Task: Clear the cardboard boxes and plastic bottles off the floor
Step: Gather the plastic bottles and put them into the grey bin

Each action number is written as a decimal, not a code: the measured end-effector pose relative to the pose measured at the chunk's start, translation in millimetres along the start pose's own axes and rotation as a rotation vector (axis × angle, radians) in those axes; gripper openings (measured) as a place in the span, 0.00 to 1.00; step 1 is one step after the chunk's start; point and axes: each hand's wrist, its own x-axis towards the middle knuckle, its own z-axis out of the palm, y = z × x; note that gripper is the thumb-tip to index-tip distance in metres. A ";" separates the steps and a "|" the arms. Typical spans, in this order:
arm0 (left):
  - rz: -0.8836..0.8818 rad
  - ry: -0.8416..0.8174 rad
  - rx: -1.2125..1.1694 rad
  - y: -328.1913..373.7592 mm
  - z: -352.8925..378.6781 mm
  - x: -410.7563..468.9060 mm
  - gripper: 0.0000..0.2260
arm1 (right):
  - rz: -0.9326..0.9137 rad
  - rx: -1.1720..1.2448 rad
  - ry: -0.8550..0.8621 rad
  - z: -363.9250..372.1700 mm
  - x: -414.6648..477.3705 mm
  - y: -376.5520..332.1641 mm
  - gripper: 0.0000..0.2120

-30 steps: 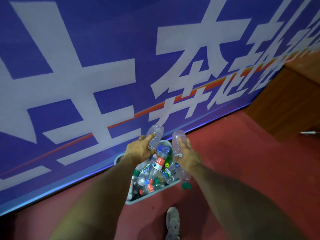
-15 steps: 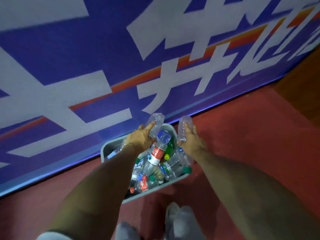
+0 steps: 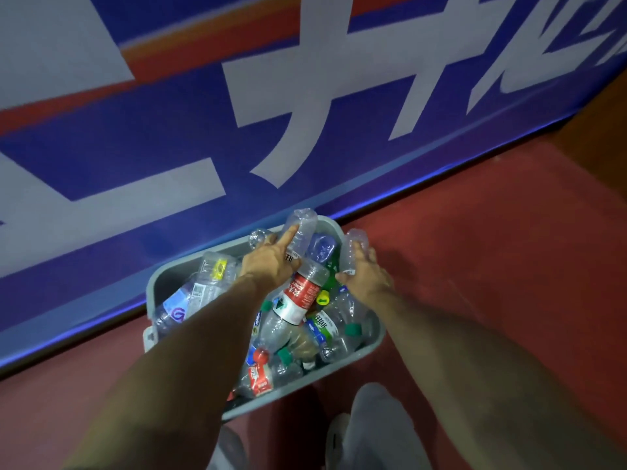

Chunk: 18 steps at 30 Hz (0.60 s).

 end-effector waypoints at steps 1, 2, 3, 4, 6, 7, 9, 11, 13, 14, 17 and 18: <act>-0.009 -0.012 -0.009 -1.4 2.6 -1.2 0.35 | -0.004 0.010 -0.007 3.0 0.5 -1.3 0.43; -0.015 -0.021 -0.016 -3.0 3.9 -2.2 0.35 | -0.004 0.021 -0.017 4.6 1.3 -3.3 0.44; -0.018 -0.033 -0.024 -4.7 4.0 -2.5 0.35 | 0.001 0.029 -0.029 5.7 2.3 -4.5 0.45; -0.020 -0.050 -0.027 -6.3 3.3 -2.4 0.35 | 0.006 0.033 -0.043 5.8 3.1 -5.4 0.45; -0.023 -0.086 -0.005 -7.5 0.8 -3.4 0.34 | 0.006 0.038 -0.057 6.0 4.4 -5.4 0.44; -0.027 -0.095 0.000 -7.3 -0.7 -4.2 0.33 | 0.003 0.040 -0.057 5.7 4.3 -5.4 0.42; -0.036 -0.106 0.000 -7.0 -3.2 -4.5 0.33 | 0.007 0.037 -0.052 3.1 3.6 -5.2 0.38; -0.036 -0.119 0.008 -6.1 -4.8 -5.2 0.33 | 0.014 0.028 -0.048 0.5 2.0 -4.5 0.34; -0.036 -0.143 0.007 -3.2 -7.7 -6.4 0.33 | 0.020 0.028 -0.044 -1.0 -0.4 -3.0 0.33; -0.038 -0.153 0.005 -1.6 -9.4 -7.3 0.33 | 0.024 0.030 -0.042 -2.5 -2.4 -2.7 0.33; -0.050 -0.156 0.018 3.7 -18.0 -16.6 0.34 | 0.038 0.039 -0.051 -13.1 -13.1 -5.4 0.34; -0.057 -0.150 0.024 5.9 -22.6 -22.3 0.33 | 0.042 0.039 -0.058 -19.2 -19.5 -7.8 0.34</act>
